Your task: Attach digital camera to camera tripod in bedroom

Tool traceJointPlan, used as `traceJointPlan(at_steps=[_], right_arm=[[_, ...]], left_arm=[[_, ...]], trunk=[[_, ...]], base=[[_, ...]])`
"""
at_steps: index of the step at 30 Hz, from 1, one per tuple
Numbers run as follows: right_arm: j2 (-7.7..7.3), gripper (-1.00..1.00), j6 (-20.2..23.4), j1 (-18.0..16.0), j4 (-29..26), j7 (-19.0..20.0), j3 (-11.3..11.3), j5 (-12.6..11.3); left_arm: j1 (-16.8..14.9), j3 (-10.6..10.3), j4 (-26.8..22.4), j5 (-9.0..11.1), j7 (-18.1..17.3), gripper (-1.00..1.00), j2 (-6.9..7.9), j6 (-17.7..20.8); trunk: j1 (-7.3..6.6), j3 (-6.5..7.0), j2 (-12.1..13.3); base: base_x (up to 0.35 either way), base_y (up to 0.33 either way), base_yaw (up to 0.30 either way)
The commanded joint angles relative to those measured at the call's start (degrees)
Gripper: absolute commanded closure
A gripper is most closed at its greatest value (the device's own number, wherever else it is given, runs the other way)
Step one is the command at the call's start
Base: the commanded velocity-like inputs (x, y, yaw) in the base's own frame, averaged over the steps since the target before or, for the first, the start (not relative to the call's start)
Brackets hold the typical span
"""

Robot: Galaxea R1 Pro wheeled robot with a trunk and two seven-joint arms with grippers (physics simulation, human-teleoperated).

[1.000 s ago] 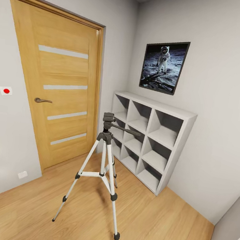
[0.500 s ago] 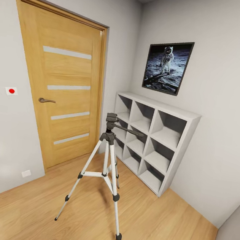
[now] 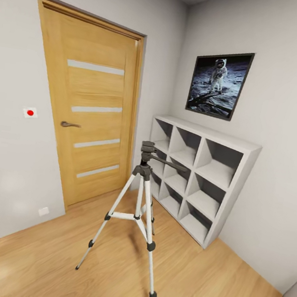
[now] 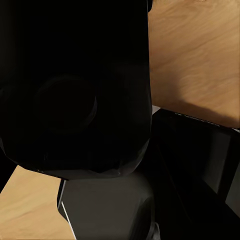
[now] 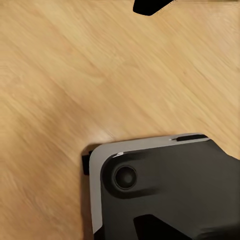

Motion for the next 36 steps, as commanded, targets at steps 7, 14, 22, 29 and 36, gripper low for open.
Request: traceJointPlan(at_steps=[7,14,22,29,36], right_arm=[[-0.02,-1.00,-0.3,-0.1,0.2,-0.2,-0.4,0.5],[0.12,-1.00,-0.3,-0.1,0.2,-0.2,-0.4,0.4],[0.26,-1.00,-0.3,-0.1,0.2,-0.2,-0.4,0.4],[0.32,-1.00,-0.3,-0.1,0.2,-0.1,-0.4,0.4],[0.47,-1.00,-0.3,-0.1,0.2,-0.1,-0.4,0.3]], left_arm=[[0.0,-0.5,0.0,0.4,-0.1,1.00,0.01,0.0],[0.0,-0.5,0.0,0.4,-0.1,1.00,0.01,0.0],[0.0,-0.5,0.0,0.4,-0.1,1.00,0.01,0.0],[0.0,-0.5,0.0,0.4,-0.1,1.00,0.01,0.0],[0.0,-0.5,0.0,0.4,-0.1,1.00,0.01,0.0]], trunk=[[0.03,-0.06,-0.1],[0.03,-0.06,-0.1],[0.03,-0.06,-0.1],[0.03,-0.06,-0.1],[0.03,-0.06,-0.1]], base=[[0.000,0.000,0.266],[0.000,0.000,0.061],[0.000,0.000,0.008],[0.000,0.000,0.000],[0.000,0.000,0.000]])
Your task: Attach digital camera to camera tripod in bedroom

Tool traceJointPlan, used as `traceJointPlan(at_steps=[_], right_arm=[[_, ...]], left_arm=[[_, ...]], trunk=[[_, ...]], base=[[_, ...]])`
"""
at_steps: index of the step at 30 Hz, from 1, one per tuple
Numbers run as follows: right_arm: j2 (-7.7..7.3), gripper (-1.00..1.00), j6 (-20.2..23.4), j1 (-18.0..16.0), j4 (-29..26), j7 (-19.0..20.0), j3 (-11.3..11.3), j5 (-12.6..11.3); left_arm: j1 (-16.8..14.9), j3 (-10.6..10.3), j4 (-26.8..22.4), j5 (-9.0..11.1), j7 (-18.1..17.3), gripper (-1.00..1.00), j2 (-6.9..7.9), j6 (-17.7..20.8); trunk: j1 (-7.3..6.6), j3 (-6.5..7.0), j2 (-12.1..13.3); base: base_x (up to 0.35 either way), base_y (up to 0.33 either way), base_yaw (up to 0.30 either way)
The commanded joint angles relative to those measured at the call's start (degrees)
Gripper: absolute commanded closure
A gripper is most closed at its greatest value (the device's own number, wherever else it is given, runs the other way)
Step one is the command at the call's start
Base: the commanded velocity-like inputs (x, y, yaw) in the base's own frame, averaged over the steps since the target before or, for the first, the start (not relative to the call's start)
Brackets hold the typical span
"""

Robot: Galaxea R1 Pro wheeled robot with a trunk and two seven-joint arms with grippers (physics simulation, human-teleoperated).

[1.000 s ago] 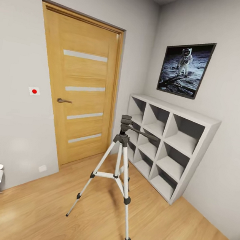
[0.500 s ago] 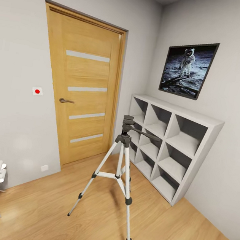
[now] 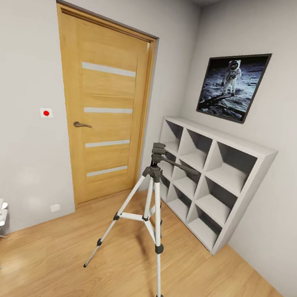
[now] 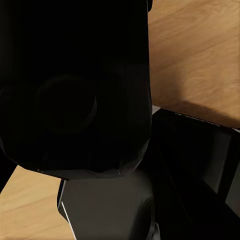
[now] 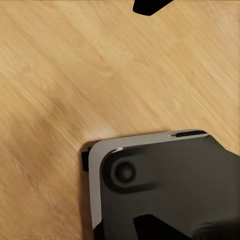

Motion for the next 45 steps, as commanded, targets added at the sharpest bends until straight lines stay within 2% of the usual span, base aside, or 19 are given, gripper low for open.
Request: traceJointPlan(at_steps=[1,12,16,30,45], right_arm=[[0.07,-1.00,-0.3,-0.1,0.2,-0.1,-0.4,0.4],[0.10,-1.00,-0.3,-0.1,0.2,-0.1,-0.4,0.2],[-0.71,-1.00,-0.4,-0.1,-0.2,0.4,-0.3,0.7],[-0.10,-1.00,0.2,-0.1,-0.3,0.3,-0.3,0.6],[0.01,-1.00,0.4,-0.1,-0.3,0.1,-0.2,0.8]], left_arm=[[0.0,-0.5,0.0,0.4,-0.1,1.00,0.02,0.0],[0.0,-0.4,0.0,0.4,-0.1,1.00,0.02,0.0],[0.0,-0.4,-0.2,0.3,-0.1,1.00,-0.08,0.0],[0.0,-0.2,-0.4,0.4,-0.2,1.00,-0.36,0.1],[0.0,-0.2,-0.4,0.5,-0.2,1.00,-0.34,0.0]], trunk=[[0.03,-0.06,-0.1],[0.03,-0.06,-0.1],[0.03,-0.06,-0.1],[0.03,-0.11,-0.1],[0.03,-1.32,-0.1]], base=[[0.000,0.000,0.000],[0.000,0.000,0.000],[0.000,0.000,0.000],[0.000,0.000,0.000],[0.000,0.000,0.064]])
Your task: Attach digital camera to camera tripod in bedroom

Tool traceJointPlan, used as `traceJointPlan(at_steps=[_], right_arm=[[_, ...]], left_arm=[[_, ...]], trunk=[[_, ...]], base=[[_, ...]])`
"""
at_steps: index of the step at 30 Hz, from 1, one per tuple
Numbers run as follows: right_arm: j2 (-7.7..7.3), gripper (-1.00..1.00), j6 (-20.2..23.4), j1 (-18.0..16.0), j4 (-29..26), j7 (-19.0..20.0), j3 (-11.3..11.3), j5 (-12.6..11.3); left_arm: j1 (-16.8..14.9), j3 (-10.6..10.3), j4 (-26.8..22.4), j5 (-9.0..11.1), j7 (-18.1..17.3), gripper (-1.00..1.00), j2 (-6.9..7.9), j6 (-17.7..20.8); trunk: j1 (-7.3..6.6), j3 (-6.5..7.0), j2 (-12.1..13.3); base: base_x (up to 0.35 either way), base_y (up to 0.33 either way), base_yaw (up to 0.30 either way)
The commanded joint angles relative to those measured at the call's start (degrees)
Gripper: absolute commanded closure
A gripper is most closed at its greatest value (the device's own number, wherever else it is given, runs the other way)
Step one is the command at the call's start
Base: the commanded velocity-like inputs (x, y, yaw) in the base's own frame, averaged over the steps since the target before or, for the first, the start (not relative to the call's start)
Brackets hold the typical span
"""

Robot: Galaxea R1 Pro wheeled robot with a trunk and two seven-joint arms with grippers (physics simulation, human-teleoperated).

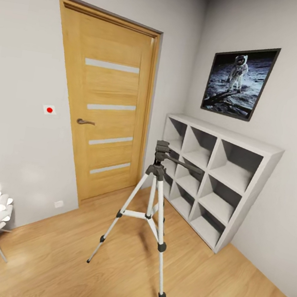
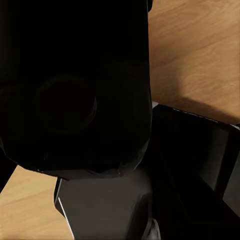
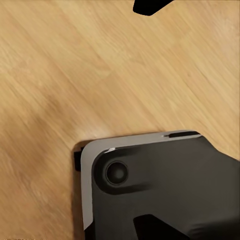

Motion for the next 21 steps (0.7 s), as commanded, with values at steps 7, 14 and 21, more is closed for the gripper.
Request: traceJointPlan(at_steps=[7,14,21], right_arm=[[0.16,-1.00,-0.3,-0.1,0.1,-0.3,-0.5,0.5],[0.07,-1.00,-0.5,-0.1,0.1,-0.2,-0.5,0.5],[0.06,-1.00,-0.6,-0.1,0.1,0.0,-0.5,0.4]], left_arm=[[0.0,-0.5,0.0,0.4,-0.1,1.00,-0.02,0.0],[0.0,-0.5,0.1,0.4,-0.1,1.00,0.01,0.0],[0.0,-0.5,0.1,0.4,0.0,1.00,0.01,0.0]], trunk=[[0.03,-0.77,-0.1],[0.03,-1.41,-0.1],[0.03,-2.04,-0.1]], base=[[0.000,0.000,0.081],[0.000,0.000,0.076],[0.000,0.000,0.051]])
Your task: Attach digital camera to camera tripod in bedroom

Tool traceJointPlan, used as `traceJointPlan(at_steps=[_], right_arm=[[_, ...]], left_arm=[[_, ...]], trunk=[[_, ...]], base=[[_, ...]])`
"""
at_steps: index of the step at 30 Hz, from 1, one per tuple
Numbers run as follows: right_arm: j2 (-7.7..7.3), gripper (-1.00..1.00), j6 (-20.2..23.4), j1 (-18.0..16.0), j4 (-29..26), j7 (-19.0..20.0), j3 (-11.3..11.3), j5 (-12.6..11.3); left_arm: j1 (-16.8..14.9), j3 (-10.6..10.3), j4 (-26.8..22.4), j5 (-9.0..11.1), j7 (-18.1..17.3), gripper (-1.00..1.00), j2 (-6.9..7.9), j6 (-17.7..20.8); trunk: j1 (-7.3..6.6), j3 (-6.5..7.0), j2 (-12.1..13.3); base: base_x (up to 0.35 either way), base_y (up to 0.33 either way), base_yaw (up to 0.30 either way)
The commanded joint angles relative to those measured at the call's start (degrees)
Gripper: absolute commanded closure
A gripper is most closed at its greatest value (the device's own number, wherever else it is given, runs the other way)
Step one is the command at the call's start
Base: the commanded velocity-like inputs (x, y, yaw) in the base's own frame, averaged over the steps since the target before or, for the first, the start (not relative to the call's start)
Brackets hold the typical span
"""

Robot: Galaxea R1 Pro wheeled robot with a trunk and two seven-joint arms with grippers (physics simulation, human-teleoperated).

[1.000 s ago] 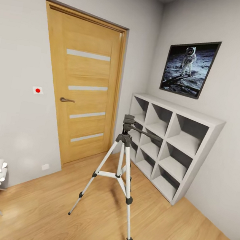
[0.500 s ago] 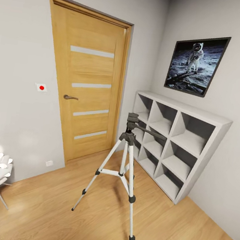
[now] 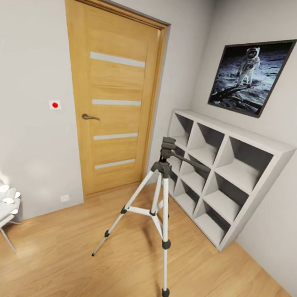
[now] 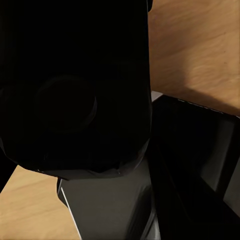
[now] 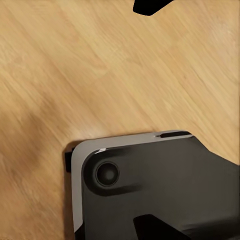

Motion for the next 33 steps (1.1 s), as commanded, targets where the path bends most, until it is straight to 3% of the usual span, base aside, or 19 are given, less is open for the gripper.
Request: traceJointPlan(at_steps=[1,33], right_arm=[[0.02,-1.00,-0.3,-0.1,0.1,-0.1,-0.5,0.5],[0.12,-1.00,-0.2,-0.1,0.1,-0.2,-0.7,0.2]], left_arm=[[0.0,-0.5,0.0,0.4,-0.1,1.00,0.02,0.0],[0.0,-0.5,0.0,0.4,-0.1,1.00,0.02,0.0]], trunk=[[0.03,-0.22,-0.1],[0.03,-3.13,-0.1]], base=[[0.000,0.000,0.017],[0.000,0.000,0.001]])
